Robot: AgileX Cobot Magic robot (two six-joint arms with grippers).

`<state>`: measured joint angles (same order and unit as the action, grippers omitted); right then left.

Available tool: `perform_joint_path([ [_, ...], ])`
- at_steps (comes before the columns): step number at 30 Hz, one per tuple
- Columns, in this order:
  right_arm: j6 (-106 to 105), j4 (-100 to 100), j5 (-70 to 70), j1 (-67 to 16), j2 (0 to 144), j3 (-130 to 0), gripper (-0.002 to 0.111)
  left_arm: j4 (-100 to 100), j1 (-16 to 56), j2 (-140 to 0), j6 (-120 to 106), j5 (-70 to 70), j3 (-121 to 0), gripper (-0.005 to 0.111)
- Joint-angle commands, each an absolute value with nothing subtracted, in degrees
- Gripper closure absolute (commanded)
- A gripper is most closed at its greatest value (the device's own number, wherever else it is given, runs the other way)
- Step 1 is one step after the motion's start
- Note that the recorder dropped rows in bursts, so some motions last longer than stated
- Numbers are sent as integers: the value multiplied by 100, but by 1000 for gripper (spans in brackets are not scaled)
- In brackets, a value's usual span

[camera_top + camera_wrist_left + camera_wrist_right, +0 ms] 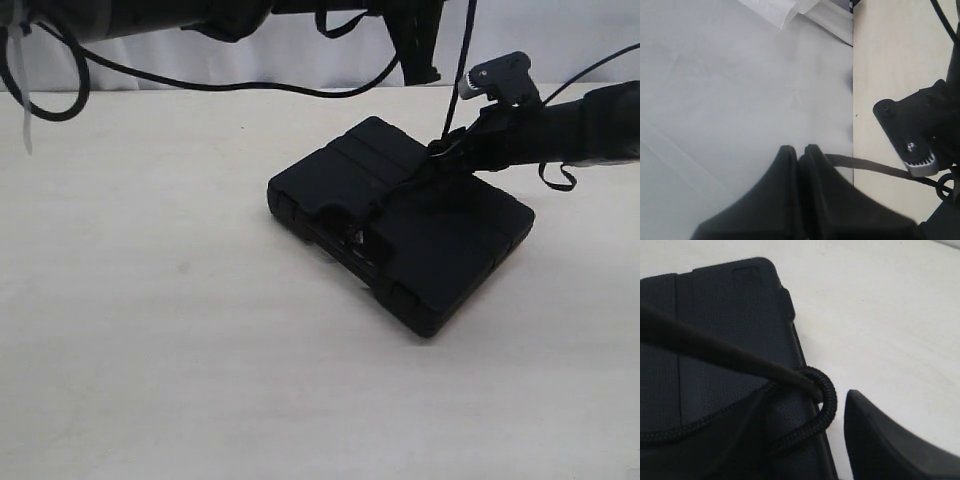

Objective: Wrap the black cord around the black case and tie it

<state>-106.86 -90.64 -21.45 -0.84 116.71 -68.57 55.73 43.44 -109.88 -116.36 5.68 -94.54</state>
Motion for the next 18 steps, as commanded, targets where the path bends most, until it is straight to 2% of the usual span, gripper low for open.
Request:
perform_joint_path([
  [1,-10403,-8662,-2360,-73,11431,-6826,62,5638,4368,-11211,-11492,544,-9501,102],
  [3,-10402,-8650,-2347,-73,11349,-6826,62,5638,4368,-11250,-11492,544,-9491,93],
  [9,-10394,-8606,-2231,-73,11160,-6826,62,5691,4368,-11265,-11478,238,-9436,46],
  [11,-10362,-8606,-2232,-73,11090,-6826,62,5775,4368,-11265,-11344,0,-9438,40],
  [14,-10361,-8900,-2245,-73,11018,-6826,64,5815,4368,-11265,-10888,-56,-9438,39],
  [16,-10387,-8949,-2452,-73,11020,-6848,73,5815,4368,-11265,-10681,77,-9438,39],
  [18,-10415,-8949,-2613,-73,11020,-6861,87,5815,4368,-11265,-10507,232,-9438,39],
])
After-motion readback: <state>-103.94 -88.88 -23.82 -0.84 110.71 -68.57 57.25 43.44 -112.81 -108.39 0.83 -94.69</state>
